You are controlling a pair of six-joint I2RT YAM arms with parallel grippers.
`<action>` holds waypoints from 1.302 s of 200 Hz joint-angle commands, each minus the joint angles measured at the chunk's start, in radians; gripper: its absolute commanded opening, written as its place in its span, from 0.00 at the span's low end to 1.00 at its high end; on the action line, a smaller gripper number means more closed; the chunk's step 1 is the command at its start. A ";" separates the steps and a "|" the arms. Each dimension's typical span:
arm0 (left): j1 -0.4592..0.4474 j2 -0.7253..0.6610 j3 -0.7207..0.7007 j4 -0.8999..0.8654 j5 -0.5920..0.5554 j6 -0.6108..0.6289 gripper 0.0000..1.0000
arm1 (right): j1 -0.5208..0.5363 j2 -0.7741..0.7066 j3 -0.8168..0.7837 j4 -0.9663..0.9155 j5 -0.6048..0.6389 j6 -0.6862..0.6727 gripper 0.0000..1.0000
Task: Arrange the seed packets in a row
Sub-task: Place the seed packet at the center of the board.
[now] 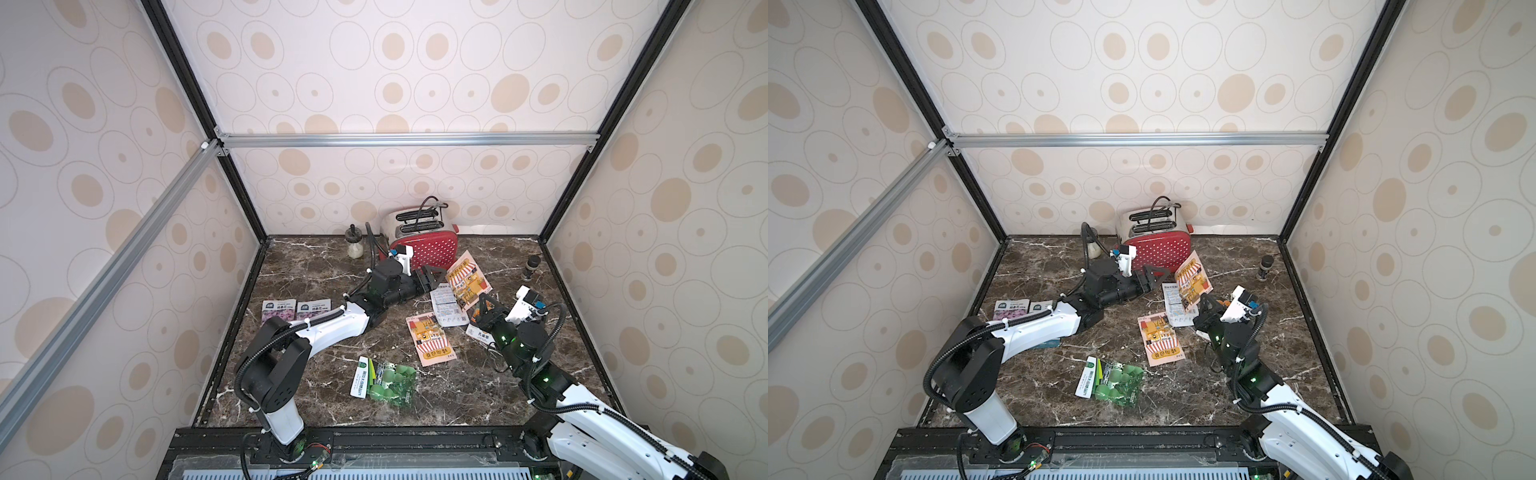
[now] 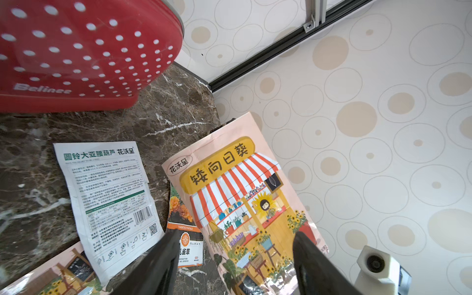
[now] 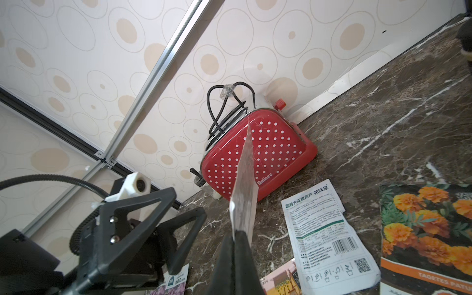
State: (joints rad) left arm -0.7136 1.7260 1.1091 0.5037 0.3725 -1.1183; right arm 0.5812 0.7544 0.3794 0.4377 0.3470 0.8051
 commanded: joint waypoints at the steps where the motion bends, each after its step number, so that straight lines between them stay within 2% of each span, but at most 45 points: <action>1: -0.024 0.027 0.032 0.091 0.009 -0.041 0.71 | -0.006 -0.004 0.030 0.031 -0.016 0.039 0.00; 183: -0.081 0.166 0.091 0.213 0.035 -0.123 0.69 | -0.011 0.048 0.039 0.145 -0.040 0.083 0.00; 212: -0.086 0.180 0.109 0.221 0.036 -0.131 0.60 | -0.009 0.045 0.042 0.135 -0.033 0.077 0.00; 260: -0.086 0.167 0.095 0.204 0.025 -0.118 0.35 | -0.010 0.030 0.042 0.104 -0.017 0.063 0.00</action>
State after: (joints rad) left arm -0.7887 1.9076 1.1713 0.6716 0.3962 -1.2362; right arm 0.5755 0.7994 0.3958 0.5446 0.3153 0.8665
